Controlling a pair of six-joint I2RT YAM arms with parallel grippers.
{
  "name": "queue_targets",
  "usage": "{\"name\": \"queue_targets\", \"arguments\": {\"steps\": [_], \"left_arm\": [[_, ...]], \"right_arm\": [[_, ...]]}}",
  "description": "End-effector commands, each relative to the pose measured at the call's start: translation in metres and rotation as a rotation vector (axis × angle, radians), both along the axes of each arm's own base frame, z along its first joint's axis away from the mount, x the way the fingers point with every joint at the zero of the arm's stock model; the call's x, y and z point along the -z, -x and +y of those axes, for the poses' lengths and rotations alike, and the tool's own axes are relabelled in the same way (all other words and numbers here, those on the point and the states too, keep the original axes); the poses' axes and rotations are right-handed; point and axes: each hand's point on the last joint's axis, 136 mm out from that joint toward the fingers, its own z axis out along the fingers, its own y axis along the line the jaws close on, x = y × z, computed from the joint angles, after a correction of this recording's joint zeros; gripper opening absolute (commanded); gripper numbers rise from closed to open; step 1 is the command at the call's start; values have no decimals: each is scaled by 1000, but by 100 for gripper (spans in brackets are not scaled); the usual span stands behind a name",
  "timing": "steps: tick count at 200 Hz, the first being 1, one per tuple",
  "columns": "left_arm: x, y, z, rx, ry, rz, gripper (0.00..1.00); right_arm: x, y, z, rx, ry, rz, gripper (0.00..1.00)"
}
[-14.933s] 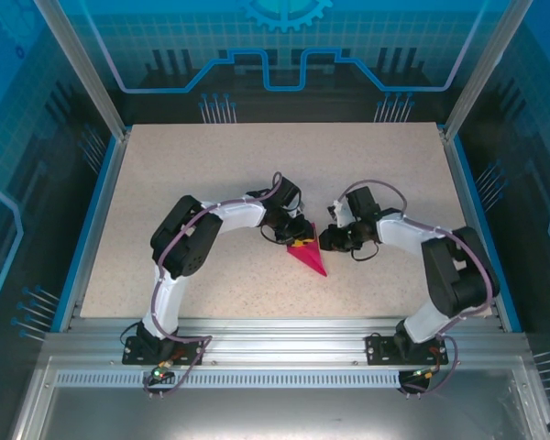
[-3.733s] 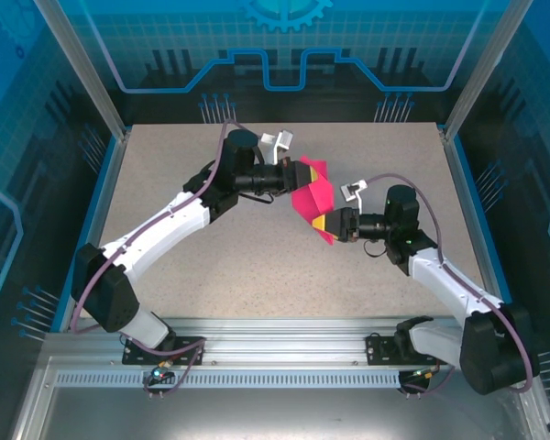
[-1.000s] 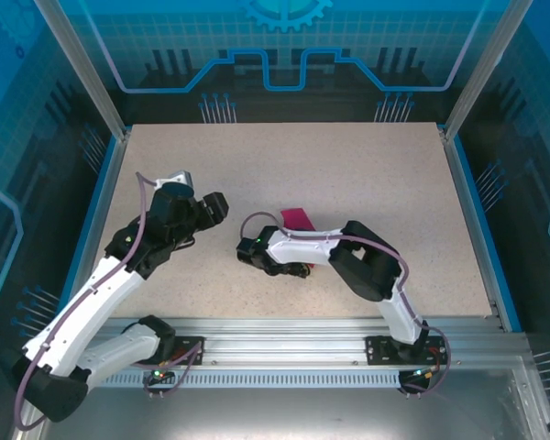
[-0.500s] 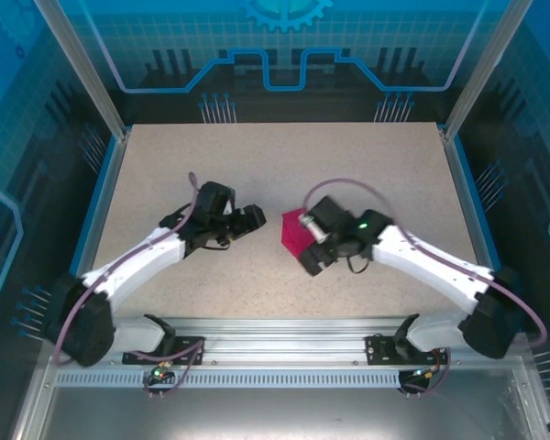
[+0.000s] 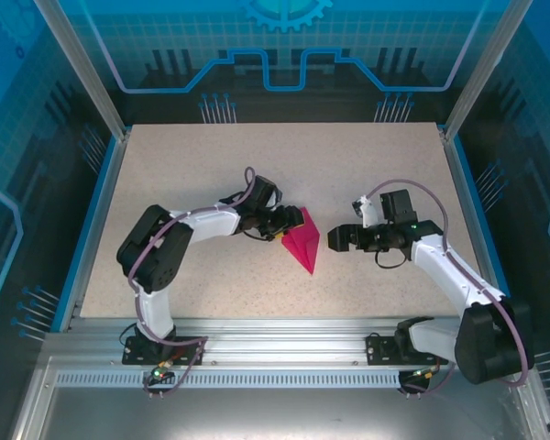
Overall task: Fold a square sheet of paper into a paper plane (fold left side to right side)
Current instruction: Turn over the paper at the center of the table.
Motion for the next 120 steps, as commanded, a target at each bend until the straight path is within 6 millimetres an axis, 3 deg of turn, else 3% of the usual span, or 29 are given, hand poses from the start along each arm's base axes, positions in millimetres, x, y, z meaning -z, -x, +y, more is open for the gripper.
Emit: {"name": "queue_targets", "arguments": {"steps": [1, 59, 120], "left_arm": [[-1, -7, -16, 43, 50, -2, 60], [3, -6, -28, 133, 91, -37, 25], [-9, 15, -31, 222, 219, -86, 7]], "right_arm": [[0, -2, 6, -18, -98, 19, 98], [17, -19, 8, -22, -175, 61, 88], [30, -42, 12, -71, -237, 42, 77]]}}
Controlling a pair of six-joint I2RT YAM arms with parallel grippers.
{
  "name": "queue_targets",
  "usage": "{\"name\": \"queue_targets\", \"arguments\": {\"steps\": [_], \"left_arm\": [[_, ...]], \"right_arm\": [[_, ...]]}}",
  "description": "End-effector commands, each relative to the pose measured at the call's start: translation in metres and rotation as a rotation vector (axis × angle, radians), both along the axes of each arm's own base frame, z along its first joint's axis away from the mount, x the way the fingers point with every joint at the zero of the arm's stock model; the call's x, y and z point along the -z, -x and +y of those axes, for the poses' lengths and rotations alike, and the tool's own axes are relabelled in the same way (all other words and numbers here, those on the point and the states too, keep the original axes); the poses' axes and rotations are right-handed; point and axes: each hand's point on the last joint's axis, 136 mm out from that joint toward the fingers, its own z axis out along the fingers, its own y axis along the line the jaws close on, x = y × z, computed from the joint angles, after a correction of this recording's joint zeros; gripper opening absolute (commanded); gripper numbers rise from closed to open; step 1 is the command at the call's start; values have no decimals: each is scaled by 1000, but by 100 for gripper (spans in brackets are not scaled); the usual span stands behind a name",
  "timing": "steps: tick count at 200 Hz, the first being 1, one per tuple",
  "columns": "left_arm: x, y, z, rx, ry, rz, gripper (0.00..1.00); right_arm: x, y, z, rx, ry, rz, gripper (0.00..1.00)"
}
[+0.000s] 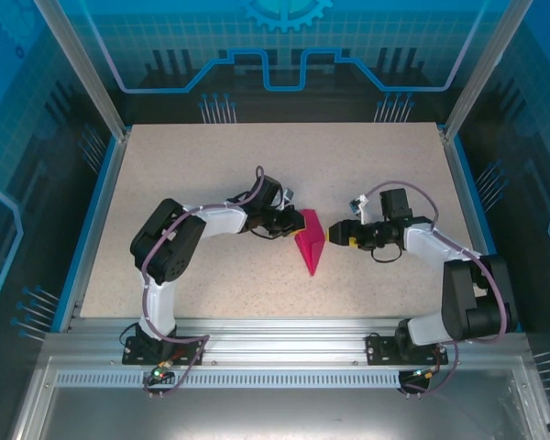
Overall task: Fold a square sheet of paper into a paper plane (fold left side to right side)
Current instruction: Turn over the paper at the center of the table.
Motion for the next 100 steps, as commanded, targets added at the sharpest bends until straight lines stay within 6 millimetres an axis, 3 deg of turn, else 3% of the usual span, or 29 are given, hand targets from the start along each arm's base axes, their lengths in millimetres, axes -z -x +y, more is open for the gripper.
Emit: {"name": "queue_targets", "arguments": {"steps": [1, 41, 100], "left_arm": [[-12, 17, -5, 91, 114, -51, 7], [-29, 28, -5, 132, 193, -103, 2], [-38, 35, -7, 167, 228, -122, 0]], "right_arm": [[-1, -19, 3, -38, -67, -48, 77], [6, -35, -1, -31, -123, -40, 77], [23, -43, 3, -55, -165, 15, 78]]}}
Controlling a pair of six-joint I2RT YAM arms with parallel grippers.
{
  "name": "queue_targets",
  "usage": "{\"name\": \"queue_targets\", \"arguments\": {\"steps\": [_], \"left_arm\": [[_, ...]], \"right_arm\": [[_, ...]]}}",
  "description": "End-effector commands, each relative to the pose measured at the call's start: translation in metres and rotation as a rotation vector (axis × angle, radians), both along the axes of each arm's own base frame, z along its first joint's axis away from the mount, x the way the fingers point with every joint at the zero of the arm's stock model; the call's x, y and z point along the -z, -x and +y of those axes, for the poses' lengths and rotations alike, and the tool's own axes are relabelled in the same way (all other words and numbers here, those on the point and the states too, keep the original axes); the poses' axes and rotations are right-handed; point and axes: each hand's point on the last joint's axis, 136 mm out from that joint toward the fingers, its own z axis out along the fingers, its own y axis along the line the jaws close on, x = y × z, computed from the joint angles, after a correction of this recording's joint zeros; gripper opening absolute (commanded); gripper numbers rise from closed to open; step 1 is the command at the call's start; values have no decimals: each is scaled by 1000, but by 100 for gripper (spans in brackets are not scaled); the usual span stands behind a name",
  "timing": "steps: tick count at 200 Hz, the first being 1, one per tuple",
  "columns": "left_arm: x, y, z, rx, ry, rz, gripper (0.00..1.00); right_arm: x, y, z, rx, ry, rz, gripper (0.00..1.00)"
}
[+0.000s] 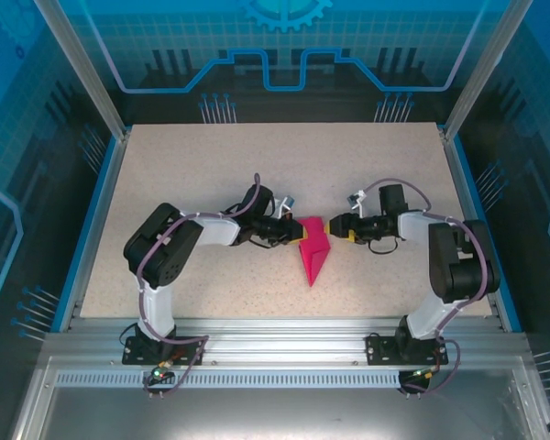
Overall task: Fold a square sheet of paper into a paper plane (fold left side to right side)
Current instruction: Turn over the paper at the center of the table.
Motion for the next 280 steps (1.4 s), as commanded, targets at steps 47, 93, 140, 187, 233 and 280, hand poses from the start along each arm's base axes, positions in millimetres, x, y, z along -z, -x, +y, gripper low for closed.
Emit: {"name": "queue_targets", "arguments": {"steps": [47, 93, 140, 187, 233, 280], "left_arm": [[-32, 5, -3, 65, 80, -92, 0], [-31, 5, -5, 72, 91, -93, 0], [-14, 1, -7, 66, 80, -58, 0], [12, -2, -8, 57, 54, -11, 10], [17, -3, 7, 34, -54, -20, 43], [-2, -2, 51, -40, -176, -69, 53]], "right_arm": [[-3, -8, 8, -40, -120, 10, 72], [-1, -6, 11, -47, -165, 48, 58], [7, -1, 10, -33, -158, 83, 28], [24, 5, 6, -12, -114, 130, 8], [27, 10, 4, 0, -60, 148, 5], [26, 13, 8, -9, -35, 150, 5]]}}
